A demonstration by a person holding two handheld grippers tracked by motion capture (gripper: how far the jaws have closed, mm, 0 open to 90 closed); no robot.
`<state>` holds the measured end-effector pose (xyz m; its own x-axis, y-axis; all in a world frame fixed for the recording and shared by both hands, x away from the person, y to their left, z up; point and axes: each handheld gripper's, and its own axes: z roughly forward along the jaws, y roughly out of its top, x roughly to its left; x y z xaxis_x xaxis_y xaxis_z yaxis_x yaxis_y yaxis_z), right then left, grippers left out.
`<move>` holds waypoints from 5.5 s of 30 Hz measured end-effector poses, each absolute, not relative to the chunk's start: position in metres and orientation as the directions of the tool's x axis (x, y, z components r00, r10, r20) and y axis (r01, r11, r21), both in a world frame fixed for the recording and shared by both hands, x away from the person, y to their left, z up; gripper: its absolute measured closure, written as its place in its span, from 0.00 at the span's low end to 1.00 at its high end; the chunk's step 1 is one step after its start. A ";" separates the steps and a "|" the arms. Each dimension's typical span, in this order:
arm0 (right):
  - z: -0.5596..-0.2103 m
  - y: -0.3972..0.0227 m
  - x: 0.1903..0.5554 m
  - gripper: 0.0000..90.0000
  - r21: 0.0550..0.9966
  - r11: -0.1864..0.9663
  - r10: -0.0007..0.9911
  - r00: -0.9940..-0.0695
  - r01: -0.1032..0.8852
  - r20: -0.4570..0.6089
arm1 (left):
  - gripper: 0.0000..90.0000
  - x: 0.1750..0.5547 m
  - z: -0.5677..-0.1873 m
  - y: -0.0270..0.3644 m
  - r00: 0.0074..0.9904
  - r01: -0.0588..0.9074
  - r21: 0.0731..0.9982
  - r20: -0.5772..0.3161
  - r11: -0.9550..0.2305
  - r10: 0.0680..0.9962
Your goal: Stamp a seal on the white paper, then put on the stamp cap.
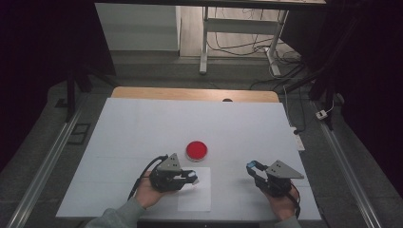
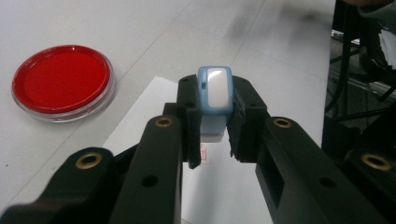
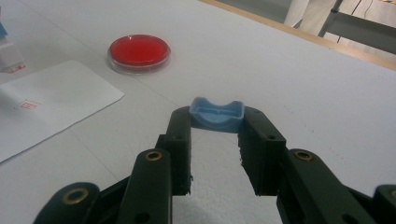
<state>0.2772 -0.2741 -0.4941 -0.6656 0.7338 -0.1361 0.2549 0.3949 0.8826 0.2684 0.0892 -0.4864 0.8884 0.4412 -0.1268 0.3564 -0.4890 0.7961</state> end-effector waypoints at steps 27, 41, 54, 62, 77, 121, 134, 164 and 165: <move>-0.495 -0.273 0.278 0.72 0.885 0.388 0.734 -0.667 0.258 -0.127 | 0.85 0.271 -0.460 0.115 0.874 0.367 0.839 -0.163 -0.401 0.458; -0.495 -0.273 0.278 0.72 0.883 0.391 0.734 -0.667 0.259 -0.129 | 0.85 0.275 -0.453 0.131 0.851 0.382 0.854 -0.176 -0.354 0.494; -0.496 -0.273 0.278 0.72 0.883 0.393 0.733 -0.667 0.259 -0.130 | 0.85 0.278 -0.455 0.134 0.846 0.388 0.853 -0.179 -0.350 0.502; -0.495 -0.272 0.278 0.72 0.884 0.390 0.732 -0.670 0.257 -0.128 | 0.85 0.278 -0.456 0.132 0.846 0.388 0.850 -0.175 -0.357 0.503; -0.498 -0.260 0.278 0.72 0.882 0.391 0.712 -0.694 0.262 -0.110 | 0.85 0.279 -0.456 0.132 0.845 0.392 0.849 -0.178 -0.356 0.505; -0.513 -0.185 0.279 0.72 0.863 0.457 0.584 -0.805 0.216 -0.108 | 0.85 0.281 -0.458 0.130 0.846 0.392 0.848 -0.179 -0.357 0.503; -0.514 -0.172 0.277 0.72 0.858 0.472 0.555 -0.824 0.202 -0.112 | 0.85 0.281 -0.458 0.129 0.847 0.389 0.849 -0.177 -0.358 0.501; -0.515 -0.152 0.273 0.72 0.860 0.481 0.537 -0.833 0.172 -0.134 | 0.85 0.281 -0.460 0.123 0.844 0.393 0.850 -0.182 -0.351 0.505; -0.515 -0.151 0.273 0.72 0.860 0.480 0.536 -0.833 0.170 -0.134 | 0.85 0.281 -0.460 0.122 0.843 0.394 0.849 -0.182 -0.351 0.506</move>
